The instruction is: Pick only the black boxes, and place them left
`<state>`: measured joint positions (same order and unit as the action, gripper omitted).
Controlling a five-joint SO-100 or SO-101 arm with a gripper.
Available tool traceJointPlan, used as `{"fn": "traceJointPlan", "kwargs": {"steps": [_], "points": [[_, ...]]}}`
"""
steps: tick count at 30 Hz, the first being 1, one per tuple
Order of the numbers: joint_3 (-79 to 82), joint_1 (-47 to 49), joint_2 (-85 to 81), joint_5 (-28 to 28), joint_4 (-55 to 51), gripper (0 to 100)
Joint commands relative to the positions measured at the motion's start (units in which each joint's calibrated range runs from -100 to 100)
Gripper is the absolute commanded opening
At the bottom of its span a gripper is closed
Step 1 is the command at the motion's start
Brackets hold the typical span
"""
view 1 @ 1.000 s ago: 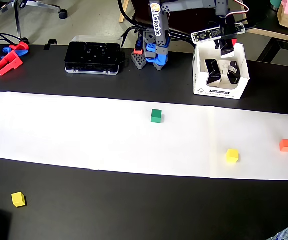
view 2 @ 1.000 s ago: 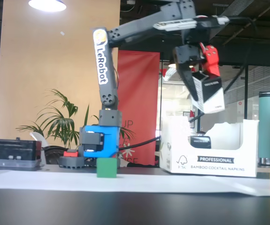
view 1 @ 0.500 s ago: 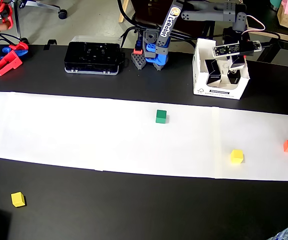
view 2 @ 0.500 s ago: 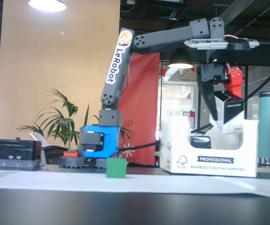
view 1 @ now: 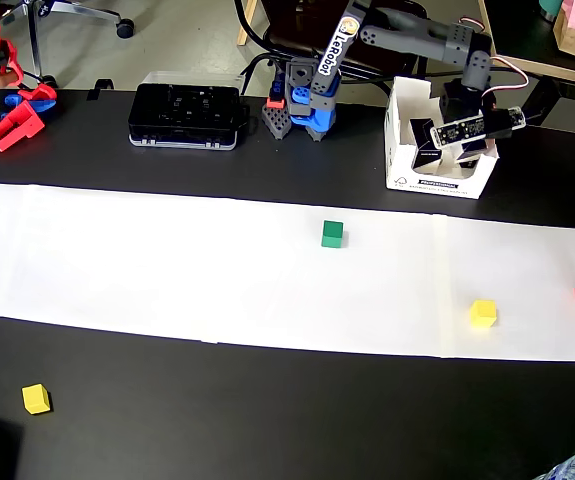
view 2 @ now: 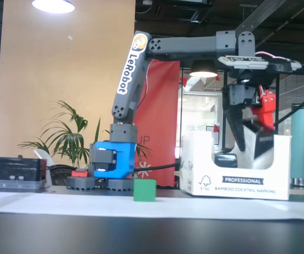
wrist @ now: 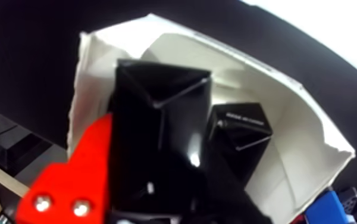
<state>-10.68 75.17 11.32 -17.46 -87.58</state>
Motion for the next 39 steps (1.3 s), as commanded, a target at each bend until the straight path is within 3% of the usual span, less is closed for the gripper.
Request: {"fn": "traceJointPlan", "kwargs": {"steps": [1,5,18,23,26,32,39], "points": [[-0.58,-3.67,-3.38,-3.22,0.3,44],[1.46,-4.88,-9.07,-7.49,0.3,55],[5.98,-5.75,-47.39,-24.96,0.62,54],[13.96,-14.76,-60.98,-30.01,5.79,54],[24.15,-21.95,-69.68,-31.17,16.2,46],[45.34,-36.41,-85.24,-31.17,37.19,20],[58.29,-57.29,-94.41,-31.17,48.95,0]]}}
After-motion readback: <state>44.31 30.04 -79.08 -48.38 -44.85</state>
